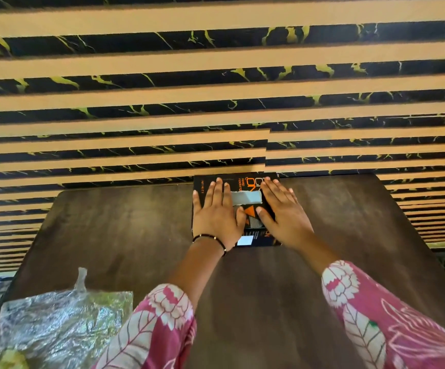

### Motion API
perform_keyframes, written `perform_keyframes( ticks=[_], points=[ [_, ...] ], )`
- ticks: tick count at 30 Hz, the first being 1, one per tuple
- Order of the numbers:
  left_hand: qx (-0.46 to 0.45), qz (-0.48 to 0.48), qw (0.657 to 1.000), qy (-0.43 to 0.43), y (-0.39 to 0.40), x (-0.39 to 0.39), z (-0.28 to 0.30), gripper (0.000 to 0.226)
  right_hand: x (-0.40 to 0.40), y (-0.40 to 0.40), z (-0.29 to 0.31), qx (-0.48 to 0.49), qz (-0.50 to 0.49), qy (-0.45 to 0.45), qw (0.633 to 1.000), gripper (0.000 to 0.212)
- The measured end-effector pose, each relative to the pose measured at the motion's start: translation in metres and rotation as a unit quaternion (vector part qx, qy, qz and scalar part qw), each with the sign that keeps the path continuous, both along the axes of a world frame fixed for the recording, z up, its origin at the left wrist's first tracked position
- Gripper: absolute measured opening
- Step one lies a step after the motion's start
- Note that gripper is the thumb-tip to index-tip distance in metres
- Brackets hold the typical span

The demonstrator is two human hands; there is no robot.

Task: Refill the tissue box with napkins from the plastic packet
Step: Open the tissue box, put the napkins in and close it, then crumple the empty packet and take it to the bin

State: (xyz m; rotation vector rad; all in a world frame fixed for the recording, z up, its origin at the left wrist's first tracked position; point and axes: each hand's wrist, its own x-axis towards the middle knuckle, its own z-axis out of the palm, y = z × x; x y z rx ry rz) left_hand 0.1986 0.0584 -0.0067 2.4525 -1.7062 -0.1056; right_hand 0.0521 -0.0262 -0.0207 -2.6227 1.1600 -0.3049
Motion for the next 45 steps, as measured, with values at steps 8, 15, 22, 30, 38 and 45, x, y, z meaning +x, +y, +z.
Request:
perform_keyframes(
  ticks=[8,15,22,30,38,45],
  points=[
    [-0.016,-0.004,1.0,0.004,-0.041,0.024,-0.004,0.065,0.022,-0.042,0.002,0.008,0.004,-0.011,1.0,0.061],
    [-0.022,0.009,1.0,0.014,-0.049,0.024,-0.004,0.066,0.027,-0.054,0.005,0.024,-0.019,0.011,0.999,0.06],
    [-0.068,0.012,0.996,0.048,-0.014,0.019,0.017,0.063,0.022,-0.028,0.034,0.027,-0.033,0.032,0.999,0.058],
    [-0.112,0.148,0.976,0.117,0.171,-0.017,-0.022,0.078,-0.053,0.142,-0.011,0.108,-0.001,-0.151,0.983,0.04],
    [0.088,0.274,0.951,0.111,0.254,-0.043,-0.065,0.084,-0.102,0.228,-0.04,0.164,0.041,-0.186,0.968,0.038],
    [0.118,0.257,0.942,0.181,0.224,-0.084,-0.049,0.08,-0.128,0.239,-0.034,0.191,-0.03,-0.193,0.962,0.033]
  ],
)
